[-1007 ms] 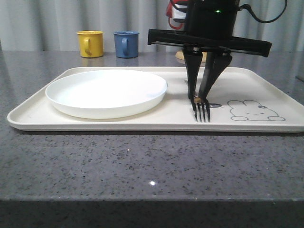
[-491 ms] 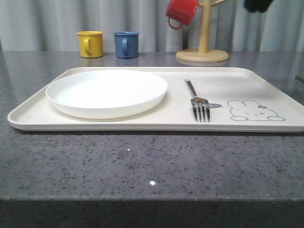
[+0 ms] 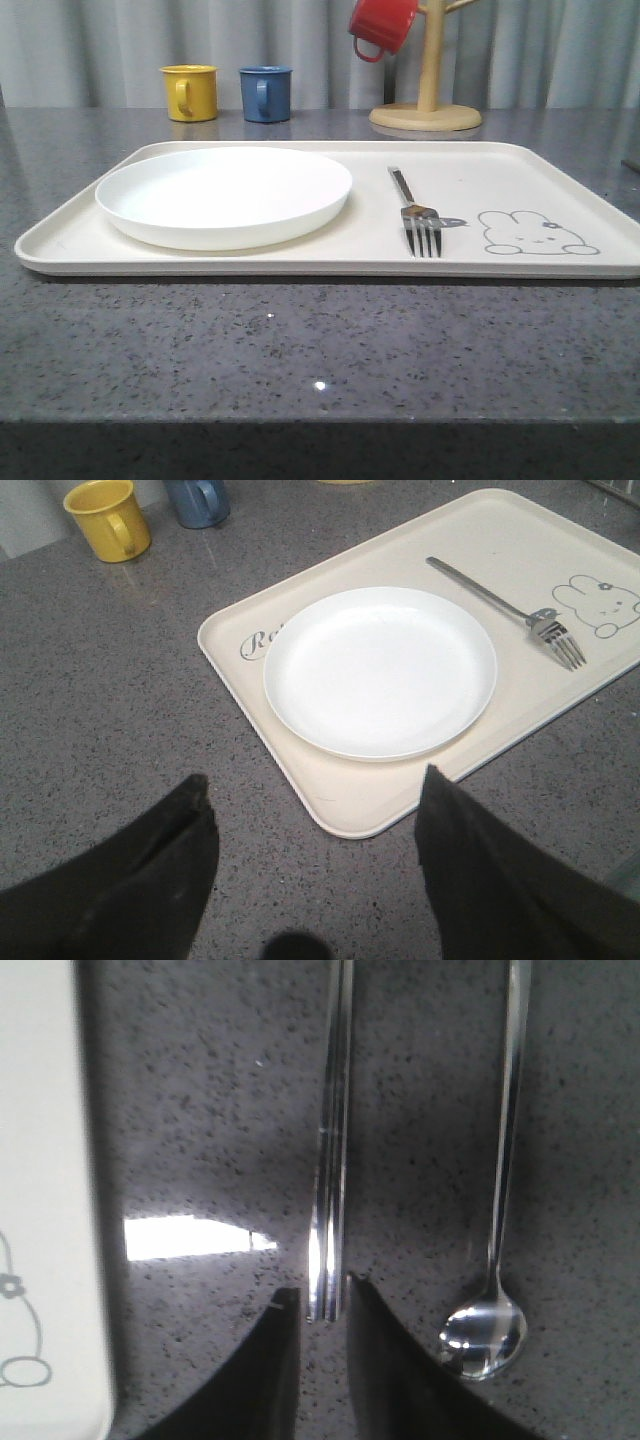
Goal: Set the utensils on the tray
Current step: 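Open the right gripper and lift away from the fork, then grasp the steel chopsticks with the right gripper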
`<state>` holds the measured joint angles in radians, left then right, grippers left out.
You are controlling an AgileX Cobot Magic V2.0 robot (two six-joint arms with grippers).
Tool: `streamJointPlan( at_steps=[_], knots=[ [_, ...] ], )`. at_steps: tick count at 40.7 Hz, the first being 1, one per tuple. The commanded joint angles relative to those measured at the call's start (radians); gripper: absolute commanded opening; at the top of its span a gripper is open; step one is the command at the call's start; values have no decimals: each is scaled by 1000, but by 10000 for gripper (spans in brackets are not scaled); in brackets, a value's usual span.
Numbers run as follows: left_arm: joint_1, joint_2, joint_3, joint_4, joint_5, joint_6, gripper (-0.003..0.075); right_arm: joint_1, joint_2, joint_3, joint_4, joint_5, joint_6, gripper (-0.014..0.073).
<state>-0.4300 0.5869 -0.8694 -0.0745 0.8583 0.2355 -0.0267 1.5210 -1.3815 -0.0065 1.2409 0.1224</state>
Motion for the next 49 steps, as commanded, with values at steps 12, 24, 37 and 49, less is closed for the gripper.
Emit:
streamJointPlan(
  at_steps=[12, 24, 37, 49],
  knots=[
    [1, 2, -25, -7, -73, -11, 421, -30, 94, 6, 14, 0, -37, 182],
    [1, 2, -25, -7, -73, -11, 421, -30, 149, 6, 24, -51, -38, 182],
    [1, 2, -25, -7, -73, -11, 421, -30, 155, 6, 26, -78, -39, 171],
    [1, 2, -25, -7, -73, -11, 421, -30, 157, 6, 26, -75, -39, 44]
  ],
)
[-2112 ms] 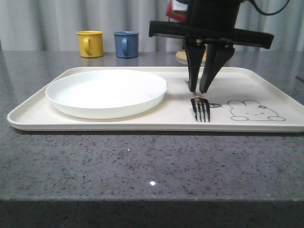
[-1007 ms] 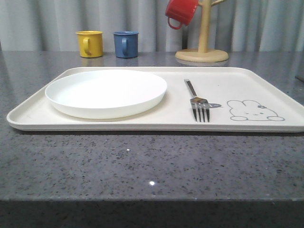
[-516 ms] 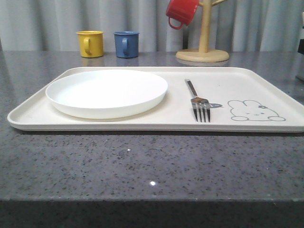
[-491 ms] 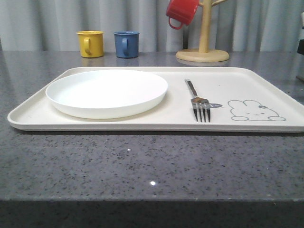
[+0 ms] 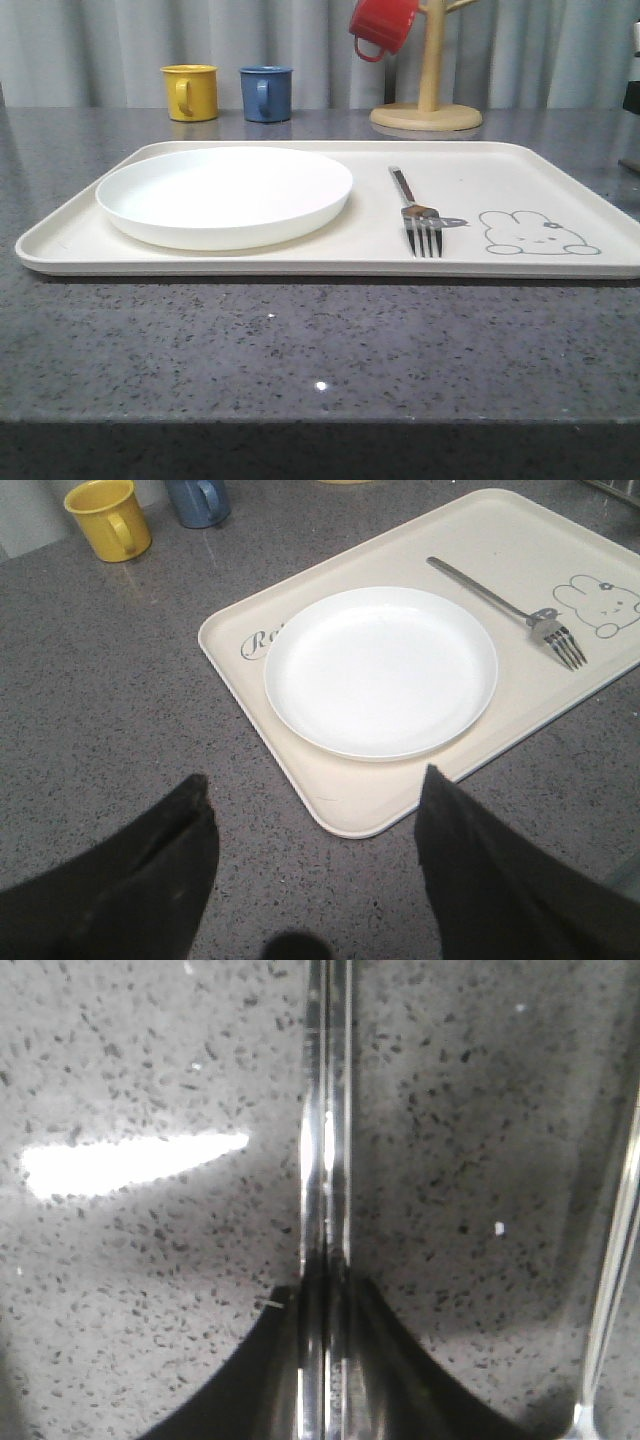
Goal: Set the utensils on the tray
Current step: 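Grasp the steel chopsticks with the right gripper, then lay the chopsticks on the tray beside the fork and release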
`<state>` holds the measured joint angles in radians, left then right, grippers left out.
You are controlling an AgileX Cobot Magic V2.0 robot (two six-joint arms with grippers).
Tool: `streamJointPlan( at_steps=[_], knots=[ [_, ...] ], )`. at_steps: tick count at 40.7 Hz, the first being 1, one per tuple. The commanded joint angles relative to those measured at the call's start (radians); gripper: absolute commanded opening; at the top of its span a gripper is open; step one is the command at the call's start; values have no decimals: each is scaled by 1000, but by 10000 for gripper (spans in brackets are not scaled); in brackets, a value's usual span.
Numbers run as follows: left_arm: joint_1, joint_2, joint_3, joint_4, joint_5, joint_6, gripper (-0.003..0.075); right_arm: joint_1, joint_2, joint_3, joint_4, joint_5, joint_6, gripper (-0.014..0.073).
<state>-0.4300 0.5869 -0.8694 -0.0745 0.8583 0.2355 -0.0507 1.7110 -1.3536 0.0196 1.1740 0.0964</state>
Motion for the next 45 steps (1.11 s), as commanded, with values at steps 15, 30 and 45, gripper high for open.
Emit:
streamJointPlan(
  at_steps=[15, 30, 45],
  knots=[
    [1, 2, -25, -7, -73, -11, 421, 61, -89, -107, 40, 116, -13, 42],
    [1, 2, -25, -7, -73, -11, 421, 327, -66, -133, 179, 68, 112, 42],
    [1, 2, -25, -7, -73, -11, 421, 365, 28, -133, 229, 38, 254, 45]
  ],
)
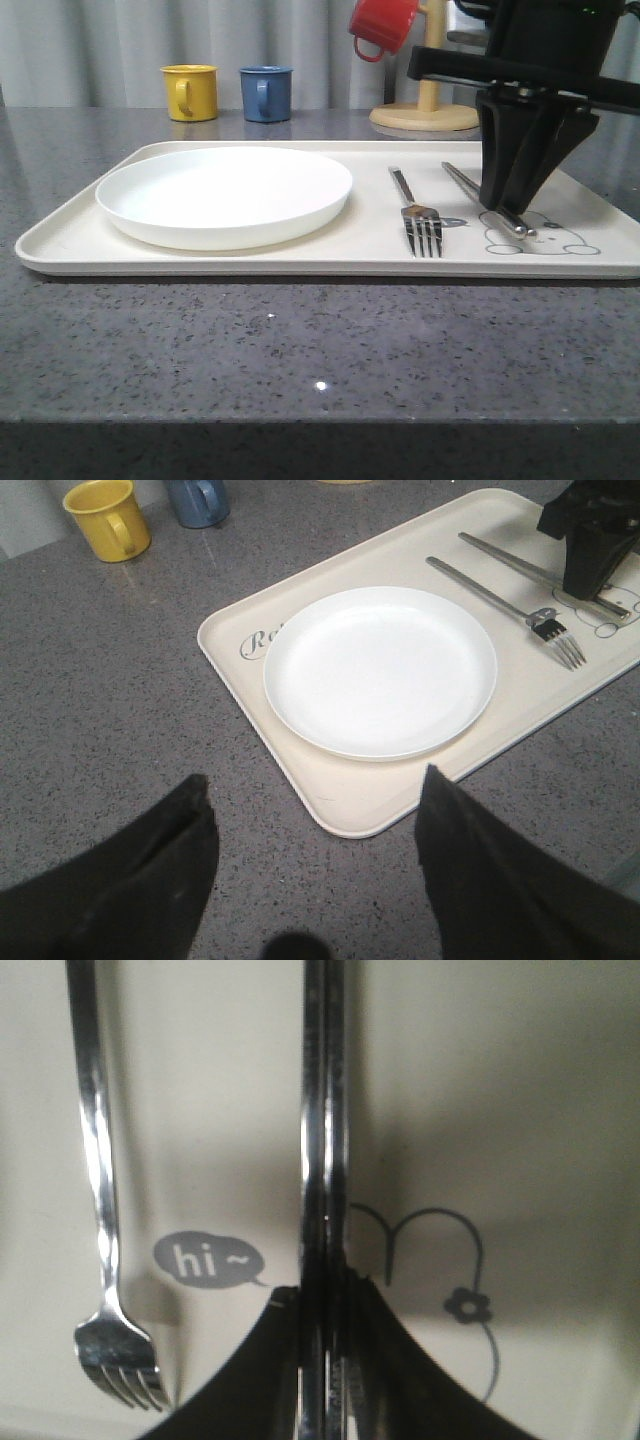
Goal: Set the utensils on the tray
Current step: 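Lay the chopsticks on the tray beside the fork and release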
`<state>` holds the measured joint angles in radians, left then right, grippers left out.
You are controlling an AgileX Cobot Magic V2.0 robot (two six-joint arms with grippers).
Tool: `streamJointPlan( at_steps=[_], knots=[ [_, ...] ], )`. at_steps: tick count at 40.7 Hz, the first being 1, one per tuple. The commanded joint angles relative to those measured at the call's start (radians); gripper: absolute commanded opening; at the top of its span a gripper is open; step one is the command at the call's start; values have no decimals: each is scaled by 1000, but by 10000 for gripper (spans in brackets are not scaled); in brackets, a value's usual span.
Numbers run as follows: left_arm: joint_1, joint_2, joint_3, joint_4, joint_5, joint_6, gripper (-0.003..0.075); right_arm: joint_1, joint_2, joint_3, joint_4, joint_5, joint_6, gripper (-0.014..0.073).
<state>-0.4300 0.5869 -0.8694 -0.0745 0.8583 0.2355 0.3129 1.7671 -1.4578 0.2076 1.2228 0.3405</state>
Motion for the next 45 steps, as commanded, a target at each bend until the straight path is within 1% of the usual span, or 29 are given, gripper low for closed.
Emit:
streamJointPlan(
  at_steps=[1, 5, 10, 13, 20, 23, 27, 31, 34, 37, 45],
  knots=[
    [1, 2, -25, -7, -73, -11, 421, 2, -26, -29, 50, -11, 10, 50],
    [1, 2, -25, -7, -73, -11, 421, 7, -25, -29, 57, -12, 10, 104],
    [1, 2, -25, -7, -73, -11, 421, 8, -26, -29, 57, -6, 9, 264],
    [1, 2, -25, -7, -73, -11, 421, 8, -34, -29, 47, -5, 4, 305],
    [1, 2, -25, -7, -73, -11, 421, 8, -98, -57, 28, 15, -51, 302],
    [1, 2, -25, -7, -73, -11, 421, 8, -148, -66, -9, 18, -88, 302],
    [1, 2, -25, -7, -73, -11, 421, 0, -221, -65, -124, 39, -98, 302],
    [1, 2, -25, -7, -73, -11, 421, -35, -256, -65, -226, 93, -98, 302],
    [1, 2, -25, -7, -73, -11, 421, -86, -268, -59, -259, 122, -106, 302],
    [1, 2, -25, -7, -73, -11, 421, -154, -279, -37, -255, 121, -137, 302],
    [1, 2, -25, -7, -73, -11, 421, -348, -284, 41, -229, 121, -266, 302]
  ],
)
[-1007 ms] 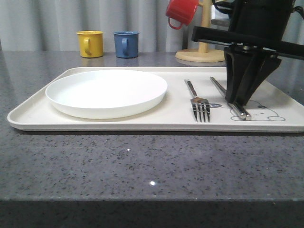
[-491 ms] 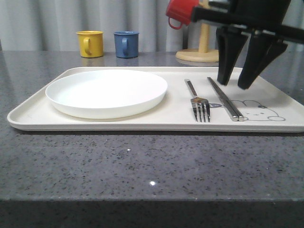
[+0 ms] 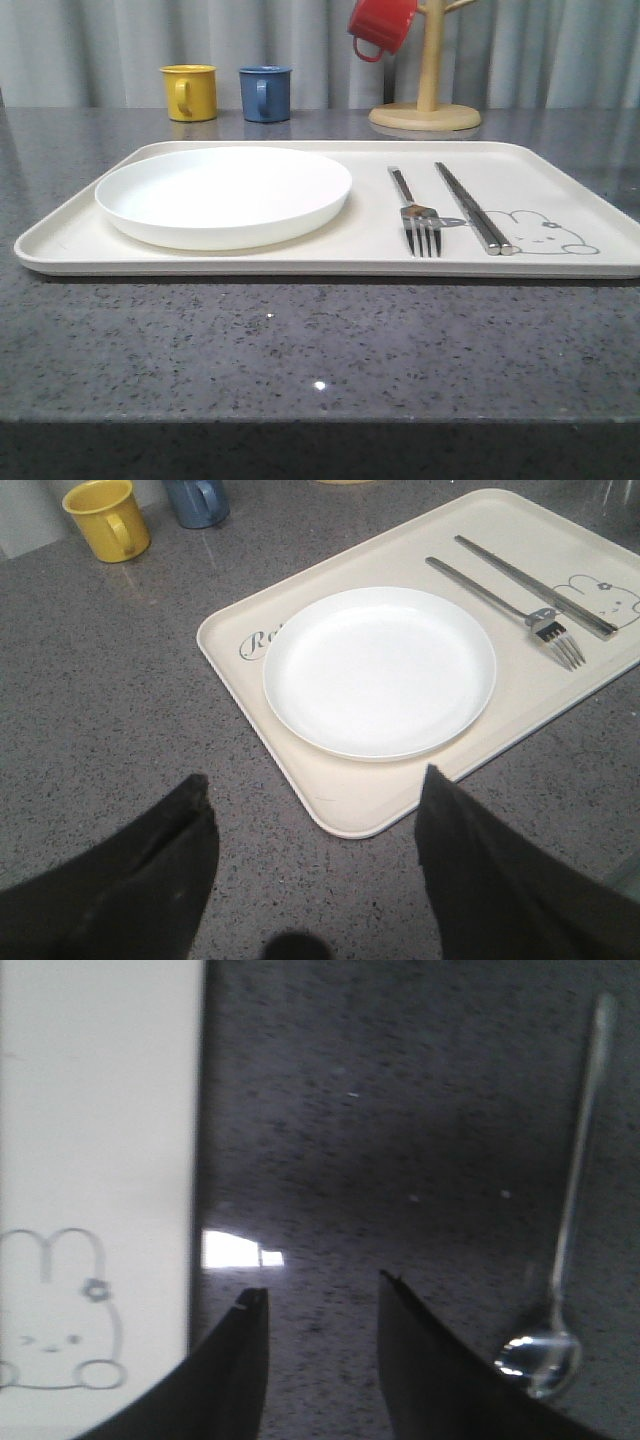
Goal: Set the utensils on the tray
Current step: 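Move the right gripper to the steel spoon and grasp it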
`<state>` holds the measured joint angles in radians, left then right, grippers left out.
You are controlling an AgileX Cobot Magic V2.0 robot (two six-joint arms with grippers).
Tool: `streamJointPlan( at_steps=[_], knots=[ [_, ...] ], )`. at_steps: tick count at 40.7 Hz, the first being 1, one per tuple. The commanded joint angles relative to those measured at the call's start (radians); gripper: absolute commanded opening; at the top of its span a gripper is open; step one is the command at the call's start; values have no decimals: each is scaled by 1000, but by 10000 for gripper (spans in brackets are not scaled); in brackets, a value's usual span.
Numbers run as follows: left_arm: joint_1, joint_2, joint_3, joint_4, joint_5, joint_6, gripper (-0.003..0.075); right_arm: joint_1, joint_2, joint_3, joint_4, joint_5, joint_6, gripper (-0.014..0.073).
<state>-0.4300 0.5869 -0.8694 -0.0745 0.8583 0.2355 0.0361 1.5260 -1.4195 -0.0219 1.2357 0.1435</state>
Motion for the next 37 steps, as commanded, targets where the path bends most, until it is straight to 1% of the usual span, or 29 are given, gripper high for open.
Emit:
streamJointPlan(
  at_steps=[1, 6, 12, 20, 37],
  knots=[
    [1, 2, -25, -7, -73, -11, 421, -97, -42, 9, 3, 108, -92, 302],
    [1, 2, -25, -7, -73, -11, 421, -189, -39, 27, 3, 102, -168, 302],
    [1, 2, -25, -7, -73, -11, 421, -255, -14, 27, 15, 97, -180, 302],
    [1, 2, -25, -7, -73, -11, 421, -258, 51, 27, 44, 97, -203, 302],
    [1, 2, -25, -7, -73, -11, 421, -258, 147, 22, 28, 84, -203, 302]
  ],
)
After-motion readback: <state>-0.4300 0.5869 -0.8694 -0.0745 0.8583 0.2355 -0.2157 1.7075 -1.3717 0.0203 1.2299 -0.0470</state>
